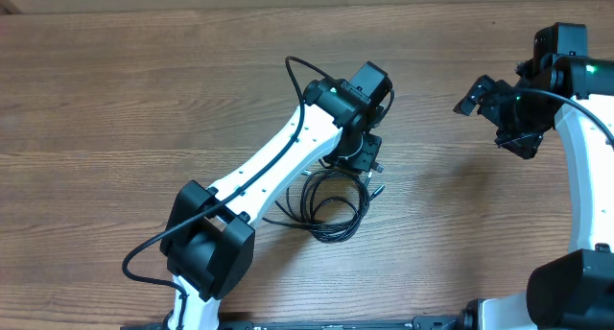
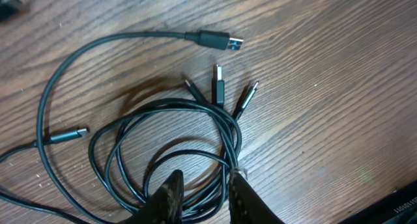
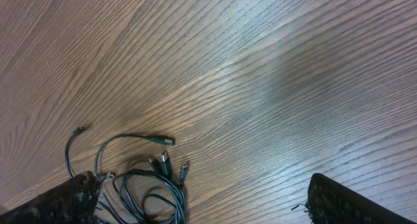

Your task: Untangle cables

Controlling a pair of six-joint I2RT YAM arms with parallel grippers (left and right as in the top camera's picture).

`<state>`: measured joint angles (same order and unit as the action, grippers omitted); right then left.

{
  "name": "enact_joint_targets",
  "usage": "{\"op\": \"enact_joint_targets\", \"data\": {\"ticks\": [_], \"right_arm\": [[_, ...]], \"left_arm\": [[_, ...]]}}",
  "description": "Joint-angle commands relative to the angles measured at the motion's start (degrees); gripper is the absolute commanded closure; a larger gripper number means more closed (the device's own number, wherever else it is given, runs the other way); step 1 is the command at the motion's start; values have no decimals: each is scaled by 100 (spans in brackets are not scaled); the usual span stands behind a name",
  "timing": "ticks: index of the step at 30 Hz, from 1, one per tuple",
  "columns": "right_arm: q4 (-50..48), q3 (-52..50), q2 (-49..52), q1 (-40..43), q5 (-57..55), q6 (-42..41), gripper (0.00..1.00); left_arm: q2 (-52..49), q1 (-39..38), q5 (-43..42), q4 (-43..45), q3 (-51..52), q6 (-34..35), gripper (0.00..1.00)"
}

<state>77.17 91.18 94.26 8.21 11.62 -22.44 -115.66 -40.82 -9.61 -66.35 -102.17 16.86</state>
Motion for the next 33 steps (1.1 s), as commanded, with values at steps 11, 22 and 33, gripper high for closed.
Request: {"op": "enact_joint_targets", "data": {"ticks": [11, 22, 33], "right_arm": [[-55, 74, -4, -22, -2, 42, 0], [-55, 70, -4, -22, -2, 42, 0], [-83, 70, -4, -22, -4, 44, 0]], "left_arm": [[4, -201, -101, 737, 807, 461, 61], [-17, -273, -201, 1351, 1145, 592, 54], [-61, -284, -203, 1928, 1604, 1075, 62]]}}
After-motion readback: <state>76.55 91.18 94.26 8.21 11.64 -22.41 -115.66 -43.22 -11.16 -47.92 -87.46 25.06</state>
